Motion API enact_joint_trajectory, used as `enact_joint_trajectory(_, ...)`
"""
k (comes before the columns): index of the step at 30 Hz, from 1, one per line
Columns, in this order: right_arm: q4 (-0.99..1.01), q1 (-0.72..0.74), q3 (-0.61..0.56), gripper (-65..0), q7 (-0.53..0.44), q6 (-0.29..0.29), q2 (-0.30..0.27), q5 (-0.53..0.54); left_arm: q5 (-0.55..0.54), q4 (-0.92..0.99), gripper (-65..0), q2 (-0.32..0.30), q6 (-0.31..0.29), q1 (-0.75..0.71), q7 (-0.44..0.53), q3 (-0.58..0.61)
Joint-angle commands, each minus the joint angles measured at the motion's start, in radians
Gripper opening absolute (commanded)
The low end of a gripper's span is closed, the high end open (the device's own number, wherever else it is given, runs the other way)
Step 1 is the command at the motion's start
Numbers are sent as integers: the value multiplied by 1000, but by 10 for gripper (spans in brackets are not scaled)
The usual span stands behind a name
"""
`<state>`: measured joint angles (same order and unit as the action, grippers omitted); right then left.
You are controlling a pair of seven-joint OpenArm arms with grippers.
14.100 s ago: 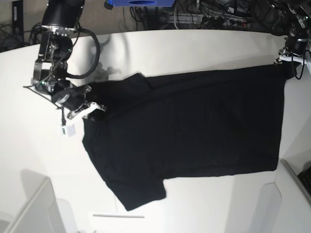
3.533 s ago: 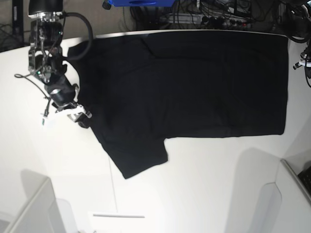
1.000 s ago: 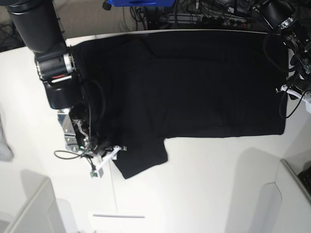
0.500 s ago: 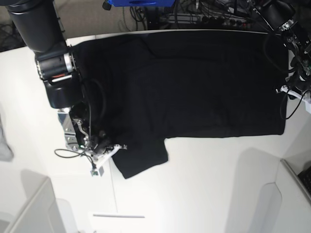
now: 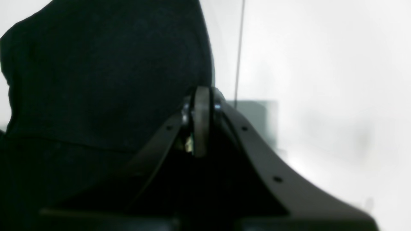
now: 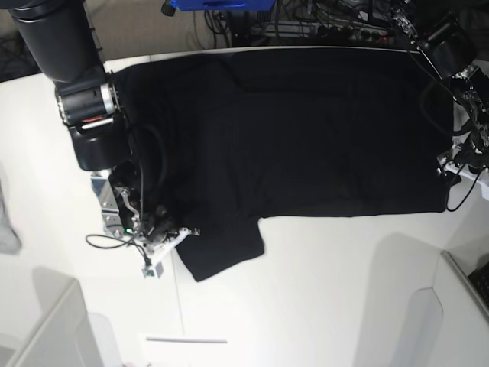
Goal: Fold the T-shirt properly
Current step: 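Release the left gripper and move it to grasp the other hem corner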
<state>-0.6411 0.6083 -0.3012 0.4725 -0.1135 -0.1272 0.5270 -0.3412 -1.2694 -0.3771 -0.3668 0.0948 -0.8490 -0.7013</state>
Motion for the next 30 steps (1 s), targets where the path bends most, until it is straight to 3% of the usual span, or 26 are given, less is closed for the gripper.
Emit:
enact_joint_trajectory(1,-15,29,4,-650,1,-2,-2,5,-9,9,-174,-24,1,16,50,30)
enact_joint_trajectory(11,-15,32,4,-650,1,-2,-9,2,-9,267,-178,-59,1,118,211,65)
enact_joint_trajectory(19,-13,32,4,-650,1,-2,-9,2,-6,319,-178,-79,1,197,227,65)
enact_joint_trajectory(25,-15,32,4,-650,1,-2,-7,2,159,435,-178,-76,-4,311,264,65)
enact_joint_trajectory(30,-15,32,4,-650,1,-2,-7,2,210,561,-179,-76,-4,385,323,65)
